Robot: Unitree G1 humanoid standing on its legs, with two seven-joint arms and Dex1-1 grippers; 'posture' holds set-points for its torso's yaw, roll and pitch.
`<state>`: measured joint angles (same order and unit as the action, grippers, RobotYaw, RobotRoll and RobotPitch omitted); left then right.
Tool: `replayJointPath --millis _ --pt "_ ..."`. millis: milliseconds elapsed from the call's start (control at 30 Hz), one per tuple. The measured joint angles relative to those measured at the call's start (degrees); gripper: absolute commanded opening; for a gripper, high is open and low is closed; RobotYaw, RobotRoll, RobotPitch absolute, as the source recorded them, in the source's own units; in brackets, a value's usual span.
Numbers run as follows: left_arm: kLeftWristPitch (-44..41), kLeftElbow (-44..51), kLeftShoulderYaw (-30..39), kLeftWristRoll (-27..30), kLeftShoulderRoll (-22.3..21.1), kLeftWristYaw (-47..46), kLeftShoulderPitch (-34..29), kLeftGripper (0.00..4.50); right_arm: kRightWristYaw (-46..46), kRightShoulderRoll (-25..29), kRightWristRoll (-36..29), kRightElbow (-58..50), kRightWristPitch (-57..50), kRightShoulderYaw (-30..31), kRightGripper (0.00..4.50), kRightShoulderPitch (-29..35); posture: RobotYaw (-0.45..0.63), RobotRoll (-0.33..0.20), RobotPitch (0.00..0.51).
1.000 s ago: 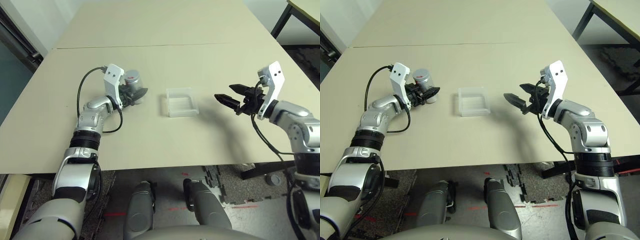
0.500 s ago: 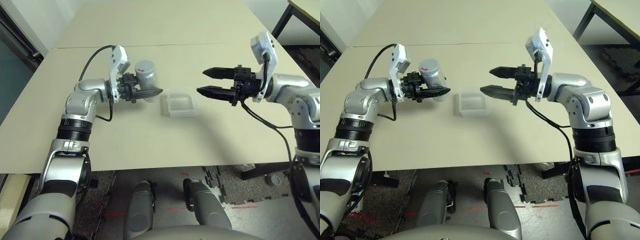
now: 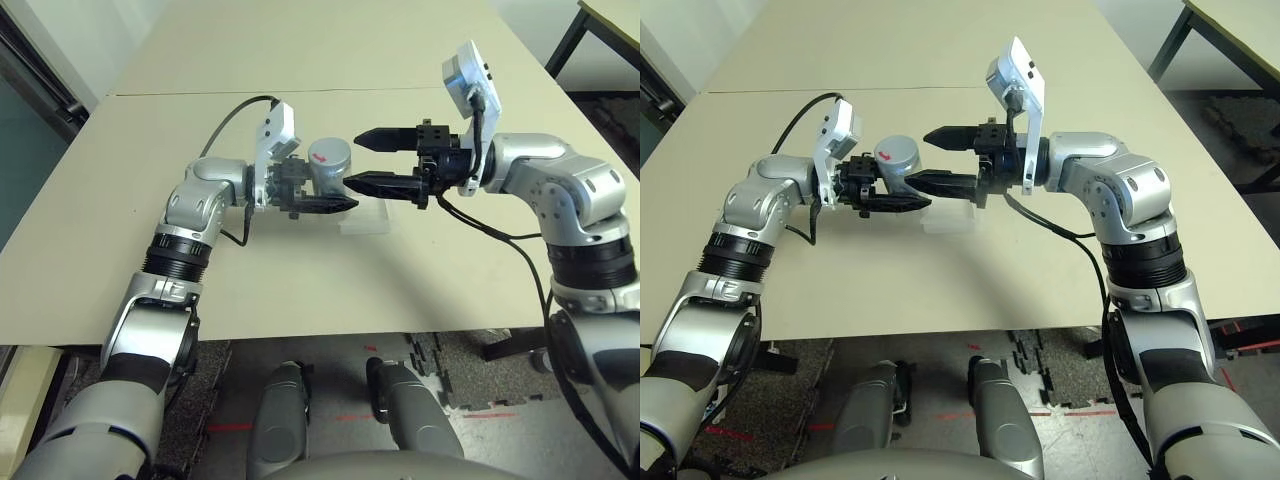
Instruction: Pour the medicine from the bottle into the box.
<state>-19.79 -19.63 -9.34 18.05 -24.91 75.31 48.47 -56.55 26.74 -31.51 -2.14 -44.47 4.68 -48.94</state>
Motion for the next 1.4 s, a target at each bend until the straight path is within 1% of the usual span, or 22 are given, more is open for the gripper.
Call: replayJointPath --millis 133,333,433,467,533,567,733,800,933,1033,1100,1200,1267,1300,1333,1400 --pt "0.2 0.6 -0.8 0.0 1.1 0.1 0.5 2.54 0.6 -1.0 0.8 0.7 0.0 1.3 4.5 -0.6 0.02 0.0 0.164" --pt "0.6 0.6 -0.9 -0.2 1.6 0.2 0.6 2.54 1.1 -2.1 1.4 1.4 0.0 1.6 4.5 -2.0 0.02 0.0 0.167" --pt "0.6 0.6 -0.9 -0.2 1.7 0.2 0.6 2.54 1.2 -2.5 1.4 1.4 -0.3 1.7 3.89 -2.1 0.02 0.0 0.167" --pt "0.6 0.5 -0.9 -0.2 1.7 0.0 0.6 2.54 1.1 -2.6 1.4 1.4 -0.4 1.9 3.6 -2.2 0.02 0.0 0.167" --pt "0.5 0.5 -0.9 -0.3 1.6 -0.3 0.6 2.54 1.0 -2.9 1.3 1.1 -0.5 2.2 2.84 -2.2 0.02 0.0 0.167" --pt "0.3 0.5 -0.9 -0.3 1.6 -0.3 0.6 2.54 1.0 -2.8 1.4 1.1 -0.5 2.3 2.77 -2.2 0.02 0.0 0.167" --pt "-0.1 0.8 -0.9 -0.1 1.6 -0.1 0.6 2.54 -0.3 -2.6 1.4 1.1 0.3 2.4 2.77 -2.2 0.02 0.0 0.169" --pt "-0.5 1.5 -0.9 0.0 1.5 0.3 0.6 2.54 -2.8 -2.2 1.4 2.1 2.4 2.4 2.77 -2.2 0.02 0.0 0.17" --pt "-2.5 4.3 -1.2 0.3 1.3 1.6 0.4 2.54 -12.2 -1.0 1.0 7.5 8.1 2.4 2.76 -3.2 0.02 0.0 0.173" --pt "-4.6 7.1 -1.3 0.9 1.2 1.7 -0.1 2.54 -21.0 -0.2 1.7 14.6 12.9 3.6 2.73 -6.8 0.04 0.0 0.177" --pt "-6.0 8.7 -1.3 1.1 1.1 1.6 -0.2 2.54 -26.1 -0.7 2.7 19.7 16.2 4.0 2.71 -9.3 0.06 0.0 0.18" --pt "-8.2 11.3 -1.2 1.4 0.9 1.1 -0.7 2.54 -32.7 -2.1 4.2 27.7 21.0 4.8 2.71 -13.1 0.06 0.0 0.181" --pt "-9.7 12.9 -0.8 1.4 0.7 0.3 -1.5 2.54 -35.5 -3.2 4.9 33.0 24.0 5.5 2.71 -15.5 0.08 0.0 0.183" --pt "-10.4 13.4 -0.6 1.4 0.4 -0.1 -1.9 2.54 -35.6 -3.5 4.9 34.7 25.4 6.2 3.46 -16.2 0.08 0.0 0.183" --pt "-11.3 14.0 -0.6 1.6 0.2 -0.3 -2.2 2.54 -35.7 -3.8 4.8 36.0 27.0 6.6 3.66 -16.7 0.1 0.0 0.184" --pt "-12.4 14.9 -0.7 2.1 -0.3 -0.4 -2.7 2.54 -35.7 -3.9 4.7 38.5 29.1 8.0 4.37 -17.9 0.1 0.0 0.184"
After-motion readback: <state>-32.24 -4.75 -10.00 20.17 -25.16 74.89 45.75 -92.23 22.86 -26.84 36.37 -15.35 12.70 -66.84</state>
